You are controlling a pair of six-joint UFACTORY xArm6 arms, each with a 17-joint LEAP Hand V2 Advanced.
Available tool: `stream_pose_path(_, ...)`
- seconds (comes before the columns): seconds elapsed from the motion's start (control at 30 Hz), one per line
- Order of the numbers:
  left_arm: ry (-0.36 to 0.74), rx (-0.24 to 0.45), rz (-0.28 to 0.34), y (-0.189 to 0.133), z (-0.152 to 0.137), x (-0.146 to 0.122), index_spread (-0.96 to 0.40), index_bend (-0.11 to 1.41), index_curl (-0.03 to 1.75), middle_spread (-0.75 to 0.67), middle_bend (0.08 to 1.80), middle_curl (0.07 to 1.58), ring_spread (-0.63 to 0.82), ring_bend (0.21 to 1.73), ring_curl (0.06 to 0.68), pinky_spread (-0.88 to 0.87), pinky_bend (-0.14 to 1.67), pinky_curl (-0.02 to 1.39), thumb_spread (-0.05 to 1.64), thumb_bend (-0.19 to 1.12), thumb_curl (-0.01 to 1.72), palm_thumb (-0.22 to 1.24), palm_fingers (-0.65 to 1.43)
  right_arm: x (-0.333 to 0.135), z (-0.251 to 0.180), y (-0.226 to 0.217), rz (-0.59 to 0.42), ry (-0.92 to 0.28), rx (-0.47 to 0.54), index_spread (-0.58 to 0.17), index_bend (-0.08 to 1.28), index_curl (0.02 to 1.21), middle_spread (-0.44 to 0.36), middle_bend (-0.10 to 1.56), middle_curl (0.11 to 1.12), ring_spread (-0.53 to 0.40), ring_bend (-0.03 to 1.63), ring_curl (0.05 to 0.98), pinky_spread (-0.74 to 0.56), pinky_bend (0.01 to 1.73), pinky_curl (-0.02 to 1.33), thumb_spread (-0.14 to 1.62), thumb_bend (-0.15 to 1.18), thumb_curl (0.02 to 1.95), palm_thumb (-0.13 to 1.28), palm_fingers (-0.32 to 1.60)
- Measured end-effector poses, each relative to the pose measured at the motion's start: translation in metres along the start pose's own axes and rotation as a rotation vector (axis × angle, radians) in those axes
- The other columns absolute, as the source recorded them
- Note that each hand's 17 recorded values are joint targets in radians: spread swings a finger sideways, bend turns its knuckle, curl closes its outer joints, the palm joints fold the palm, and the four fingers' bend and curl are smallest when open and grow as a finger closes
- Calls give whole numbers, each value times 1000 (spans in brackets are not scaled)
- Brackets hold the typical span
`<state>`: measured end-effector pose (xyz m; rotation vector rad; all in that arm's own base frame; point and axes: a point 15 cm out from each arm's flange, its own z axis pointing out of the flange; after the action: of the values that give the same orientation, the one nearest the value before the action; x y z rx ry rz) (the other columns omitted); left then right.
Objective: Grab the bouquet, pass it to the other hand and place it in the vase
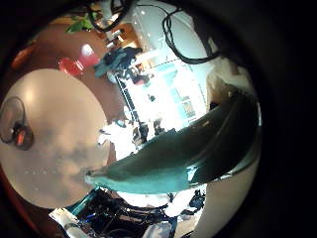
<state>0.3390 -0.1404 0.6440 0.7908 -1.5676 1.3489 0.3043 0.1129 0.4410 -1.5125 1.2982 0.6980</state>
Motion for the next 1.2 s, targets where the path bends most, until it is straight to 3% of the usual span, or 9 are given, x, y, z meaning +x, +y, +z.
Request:
stream_pose_path(0.2,-114,152,143,-17,-35,8,-704,629,1216,-531,1113,996,-404,1548,552,-535,1298,819,1114,173,777,1039,1025,3,-2,-1,11,1,8,-428,326,486,-91,550,439,-58,912,403,204,949,667,940,-31,659,772,52)
stream_pose_path(0.33,-193,240,214,-20,-58,5,-722,614,1256,-538,1106,1006,-403,1545,548,-544,1284,841,1120,160,802,1036,1028,7,-2,0,25,-2,8,-418,288,451,-69,491,408,0,856,365,320,899,620,944,-31,629,752,60)
stream_pose_path(0.6,-269,351,210,-25,-84,-37,-743,578,1308,-548,1086,1020,-402,1543,544,-555,1255,875,1133,143,837,1042,1043,11,-2,-5,28,7,23,-408,223,409,-39,408,370,57,782,312,425,814,538,953,-26,589,748,121)
stream_pose_path(1.2,-334,413,170,-25,-93,-127,-767,516,1377,-563,1054,1044,-402,1523,535,-583,1194,935,1151,107,890,1052,1067,13,-3,-4,24,13,21,-402,183,369,-69,327,347,67,676,244,473,714,437,948,-24,551,767,242)
